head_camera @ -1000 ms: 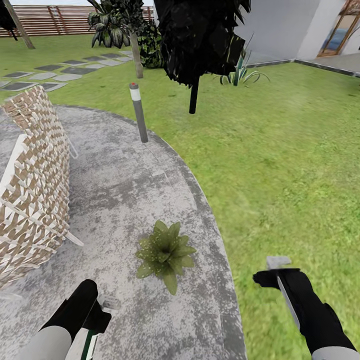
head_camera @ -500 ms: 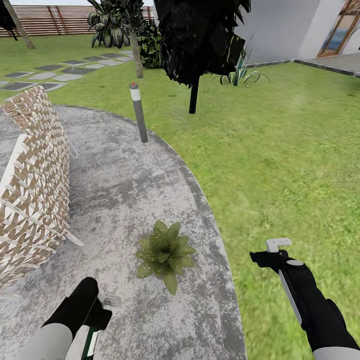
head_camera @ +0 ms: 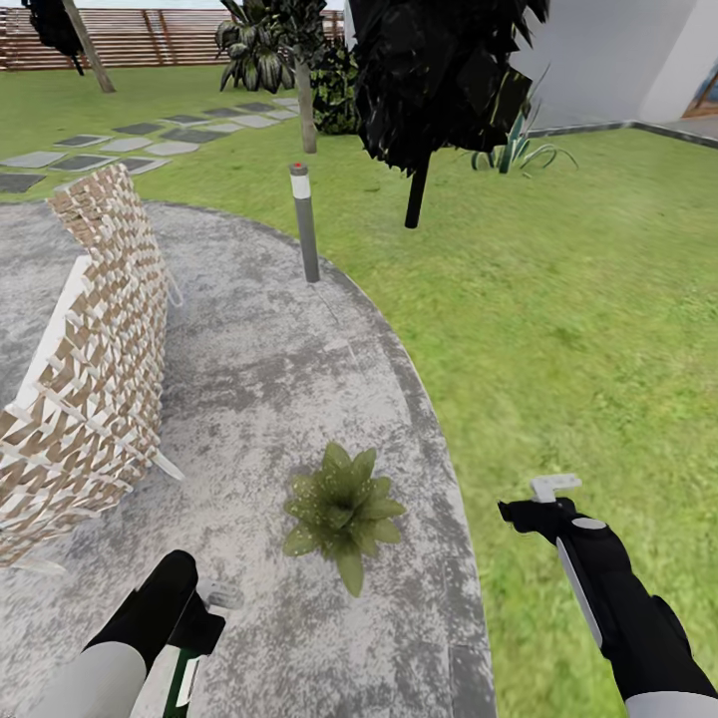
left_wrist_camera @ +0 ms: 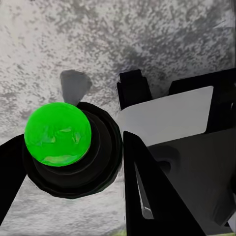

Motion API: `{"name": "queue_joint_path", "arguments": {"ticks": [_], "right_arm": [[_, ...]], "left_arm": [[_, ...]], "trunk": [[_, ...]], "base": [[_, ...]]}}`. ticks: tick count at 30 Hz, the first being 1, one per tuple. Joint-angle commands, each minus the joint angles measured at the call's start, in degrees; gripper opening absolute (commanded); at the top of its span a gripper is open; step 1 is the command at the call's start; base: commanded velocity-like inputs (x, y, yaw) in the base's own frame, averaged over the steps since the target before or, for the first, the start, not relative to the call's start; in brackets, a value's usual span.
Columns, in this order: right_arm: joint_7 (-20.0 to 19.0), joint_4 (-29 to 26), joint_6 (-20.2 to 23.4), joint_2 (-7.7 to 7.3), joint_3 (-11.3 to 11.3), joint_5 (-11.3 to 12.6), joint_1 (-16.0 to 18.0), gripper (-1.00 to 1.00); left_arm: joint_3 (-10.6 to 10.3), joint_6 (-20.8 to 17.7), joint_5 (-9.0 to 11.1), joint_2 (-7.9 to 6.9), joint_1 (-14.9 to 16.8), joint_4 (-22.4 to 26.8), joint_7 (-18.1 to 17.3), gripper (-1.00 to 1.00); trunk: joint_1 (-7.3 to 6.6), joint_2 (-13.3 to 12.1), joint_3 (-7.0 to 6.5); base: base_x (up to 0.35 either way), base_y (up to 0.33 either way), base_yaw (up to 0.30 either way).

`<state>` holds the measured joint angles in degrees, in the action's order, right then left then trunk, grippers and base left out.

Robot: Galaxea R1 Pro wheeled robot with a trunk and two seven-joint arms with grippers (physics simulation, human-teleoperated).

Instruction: Pick up the pesticide atomizer in the garden and spray insectifuge to fully cover both potted plants in the garden.

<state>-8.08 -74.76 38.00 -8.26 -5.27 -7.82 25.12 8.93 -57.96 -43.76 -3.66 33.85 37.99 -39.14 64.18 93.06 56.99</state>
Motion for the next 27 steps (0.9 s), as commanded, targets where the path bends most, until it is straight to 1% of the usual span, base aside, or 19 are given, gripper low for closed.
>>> {"name": "queue_joint_path", "arguments": {"ticks": [1, 4, 11, 19, 23, 27], "right_arm": [[-0.5, -0.1, 0.2, -0.01, -0.1, -0.6, 0.0, 1.0], [-0.5, -0.1, 0.2, -0.01, -0.1, -0.6, 0.0, 1.0], [-0.5, -0.2, 0.2, -0.01, -0.1, -0.6, 0.0, 1.0], [-0.5, -0.3, 0.2, -0.02, -0.2, -0.6, 0.0, 1.0], [-0.5, -0.4, 0.2, -0.03, -0.1, -0.6, 0.0, 1.0], [-0.5, -0.4, 0.2, -0.05, -0.2, -0.6, 0.0, 1.0]], "left_arm": [[0.2, -0.1, -0.6, 0.05, 0.1, 0.1, -0.6, -1.0], [0.2, -0.1, -0.6, 0.05, 0.0, 0.1, -0.6, -1.0], [0.2, -0.2, -0.6, 0.05, 0.0, 0.1, -0.6, -1.0], [0.2, -0.1, -0.6, 0.05, 0.0, 0.1, -0.6, -1.0], [0.2, -0.1, -0.6, 0.02, -0.2, 0.1, -0.6, -1.0], [0.2, -0.1, -0.6, -0.03, -0.3, 0.1, -0.6, -1.0]], "trunk": [[0.02, 0.0, 0.07], [0.02, 0.0, 0.13], [0.02, 0.0, 0.18], [0.02, 0.0, 0.44], [0.02, 0.0, 0.47], [0.02, 0.0, 0.47]], "base": [[0.249, -0.199, 0.269], [0.204, -0.166, 0.2], [0.037, -0.048, 0.039], [0.107, -0.283, 0.213], [0.012, -0.292, 0.04], [0.001, -0.075, 0.09]]}}
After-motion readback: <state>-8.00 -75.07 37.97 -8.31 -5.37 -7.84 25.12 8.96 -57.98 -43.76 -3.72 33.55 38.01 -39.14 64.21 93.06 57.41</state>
